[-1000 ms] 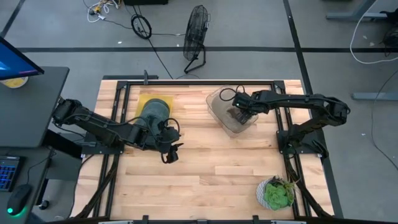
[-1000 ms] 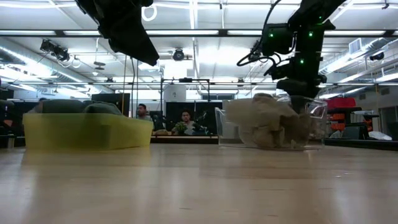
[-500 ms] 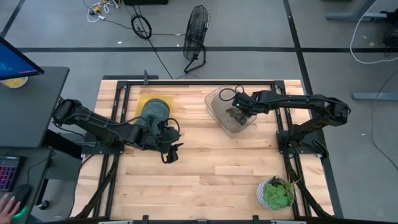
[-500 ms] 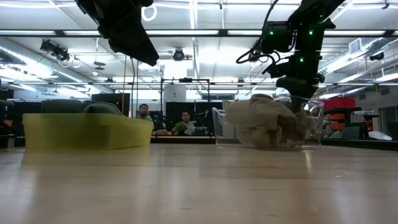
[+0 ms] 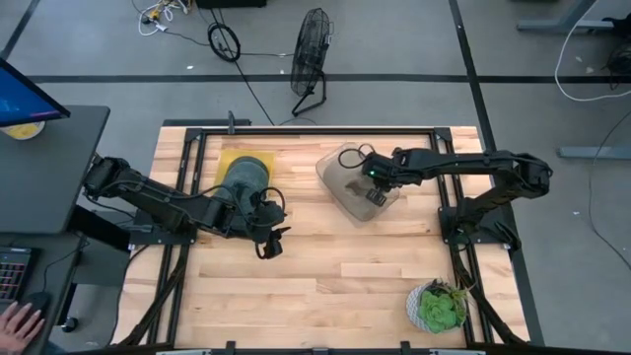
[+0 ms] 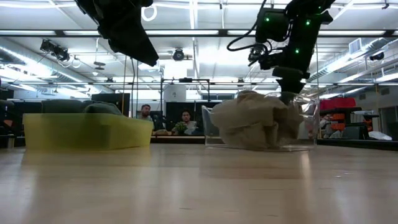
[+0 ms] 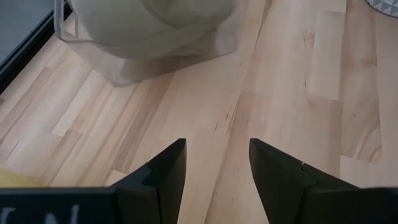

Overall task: Pick & Place hat
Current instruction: Put the brown cap into the transparent bin, then return to Home Position

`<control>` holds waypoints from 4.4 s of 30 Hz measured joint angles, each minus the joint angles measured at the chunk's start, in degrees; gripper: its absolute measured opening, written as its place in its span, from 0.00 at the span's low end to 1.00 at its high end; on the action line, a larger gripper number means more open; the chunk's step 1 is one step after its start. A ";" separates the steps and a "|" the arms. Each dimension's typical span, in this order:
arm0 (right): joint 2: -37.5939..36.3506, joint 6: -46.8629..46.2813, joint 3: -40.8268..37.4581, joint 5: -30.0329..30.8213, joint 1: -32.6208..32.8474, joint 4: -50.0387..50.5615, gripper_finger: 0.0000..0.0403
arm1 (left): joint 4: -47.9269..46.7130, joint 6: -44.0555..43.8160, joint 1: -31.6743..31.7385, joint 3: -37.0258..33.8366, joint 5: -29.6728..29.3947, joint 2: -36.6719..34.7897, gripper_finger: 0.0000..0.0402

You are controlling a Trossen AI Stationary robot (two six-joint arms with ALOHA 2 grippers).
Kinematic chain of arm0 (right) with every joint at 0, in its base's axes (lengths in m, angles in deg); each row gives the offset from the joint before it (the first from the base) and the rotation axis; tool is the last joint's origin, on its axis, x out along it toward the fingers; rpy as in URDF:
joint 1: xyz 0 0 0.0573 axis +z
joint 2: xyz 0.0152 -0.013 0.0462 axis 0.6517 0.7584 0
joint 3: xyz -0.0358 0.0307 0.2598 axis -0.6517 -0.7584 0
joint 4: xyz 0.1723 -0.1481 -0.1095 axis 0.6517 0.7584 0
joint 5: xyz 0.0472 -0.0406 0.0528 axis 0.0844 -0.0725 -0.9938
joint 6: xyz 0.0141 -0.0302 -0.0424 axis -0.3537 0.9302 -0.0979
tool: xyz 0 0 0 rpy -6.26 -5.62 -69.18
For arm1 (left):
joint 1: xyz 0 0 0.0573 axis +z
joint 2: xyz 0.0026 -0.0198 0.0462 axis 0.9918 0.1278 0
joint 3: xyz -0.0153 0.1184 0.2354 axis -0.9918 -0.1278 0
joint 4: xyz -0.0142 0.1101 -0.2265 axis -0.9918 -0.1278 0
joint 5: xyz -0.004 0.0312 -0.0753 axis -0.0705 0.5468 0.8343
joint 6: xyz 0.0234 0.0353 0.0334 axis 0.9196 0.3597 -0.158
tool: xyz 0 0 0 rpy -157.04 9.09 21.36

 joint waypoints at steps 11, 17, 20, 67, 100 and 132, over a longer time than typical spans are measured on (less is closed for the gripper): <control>7.35 4.52 -3.16 1.83 1.95 -1.17 0.10 | -0.23 0.00 0.00 0.00 -0.01 -0.02 0.45; 8.75 4.46 -3.39 1.47 1.38 -2.68 0.14 | -0.35 0.02 0.12 0.00 0.01 -0.01 0.45; 8.33 3.03 -3.39 1.12 1.03 -2.44 0.21 | -0.36 0.02 0.48 0.00 -0.01 -0.01 0.45; -52.04 8.96 -35.30 -16.84 8.60 -46.93 0.54 | 4.61 13.92 1.53 -29.89 -2.19 -50.02 0.45; -69.27 10.87 -55.23 -16.26 8.64 -53.56 0.54 | 19.86 32.91 1.70 -50.29 10.07 -75.20 0.45; -69.19 10.76 -55.21 -16.23 8.67 -49.46 0.54 | 19.98 32.87 1.70 -50.45 9.93 -75.01 0.45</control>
